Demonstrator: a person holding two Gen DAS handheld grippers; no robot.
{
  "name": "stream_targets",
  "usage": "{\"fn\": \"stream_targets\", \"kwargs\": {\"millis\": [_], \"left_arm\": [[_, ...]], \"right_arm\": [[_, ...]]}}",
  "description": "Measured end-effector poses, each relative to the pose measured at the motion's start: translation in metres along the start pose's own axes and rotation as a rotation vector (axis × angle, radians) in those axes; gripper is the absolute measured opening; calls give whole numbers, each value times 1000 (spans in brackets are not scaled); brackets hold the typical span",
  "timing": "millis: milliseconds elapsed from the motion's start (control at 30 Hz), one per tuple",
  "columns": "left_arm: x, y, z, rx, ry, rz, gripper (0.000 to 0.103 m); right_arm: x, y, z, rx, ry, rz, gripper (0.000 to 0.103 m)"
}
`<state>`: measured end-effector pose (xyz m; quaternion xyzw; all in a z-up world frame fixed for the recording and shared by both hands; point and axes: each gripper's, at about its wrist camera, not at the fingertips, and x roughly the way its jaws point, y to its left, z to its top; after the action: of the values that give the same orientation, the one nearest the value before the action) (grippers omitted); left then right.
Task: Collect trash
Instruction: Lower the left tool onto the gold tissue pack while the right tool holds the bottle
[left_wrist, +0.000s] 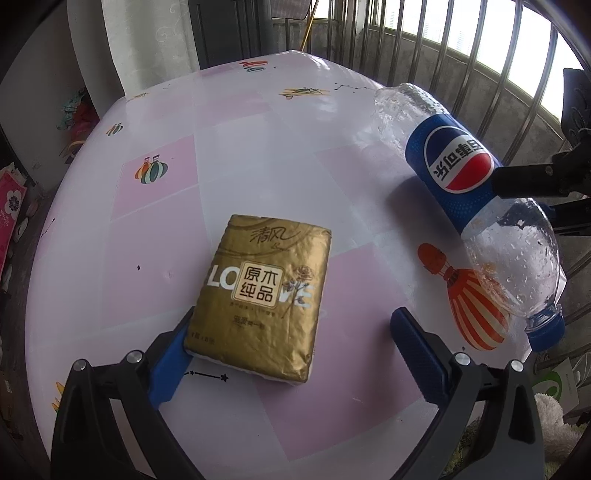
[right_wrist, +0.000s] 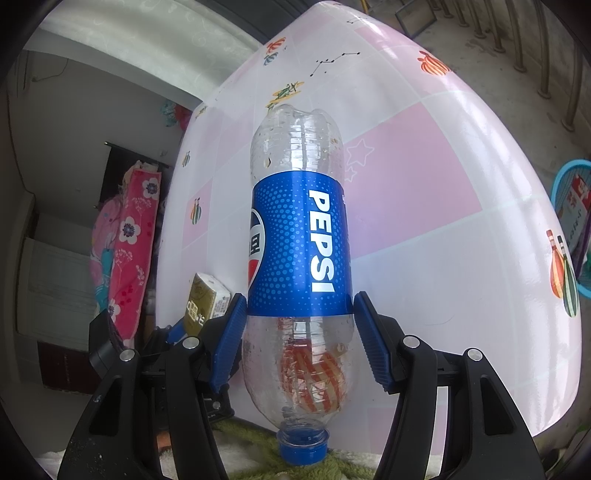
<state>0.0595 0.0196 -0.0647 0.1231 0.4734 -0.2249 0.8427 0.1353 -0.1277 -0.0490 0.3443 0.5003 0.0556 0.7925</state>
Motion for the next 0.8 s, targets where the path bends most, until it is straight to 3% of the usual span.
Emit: {"fn": "stream_targets", "kwargs": {"millis": [133,300,600,800], "left_arm": [[-14,10,-1,-30,-62,-109,97],[-23,21,2,-51,-107,-165,83],[-2,30,13,-49,-47,-131,63],[2,24,21,-24,-36,-95,58]], "right_arm": [[-1,2,1,-5,-10,-18,58],[1,10,0,-44,-18,-61,58],[9,22,4,-113,-19,-114,58],[14,21,4,-104,-7,-98,59]]}}
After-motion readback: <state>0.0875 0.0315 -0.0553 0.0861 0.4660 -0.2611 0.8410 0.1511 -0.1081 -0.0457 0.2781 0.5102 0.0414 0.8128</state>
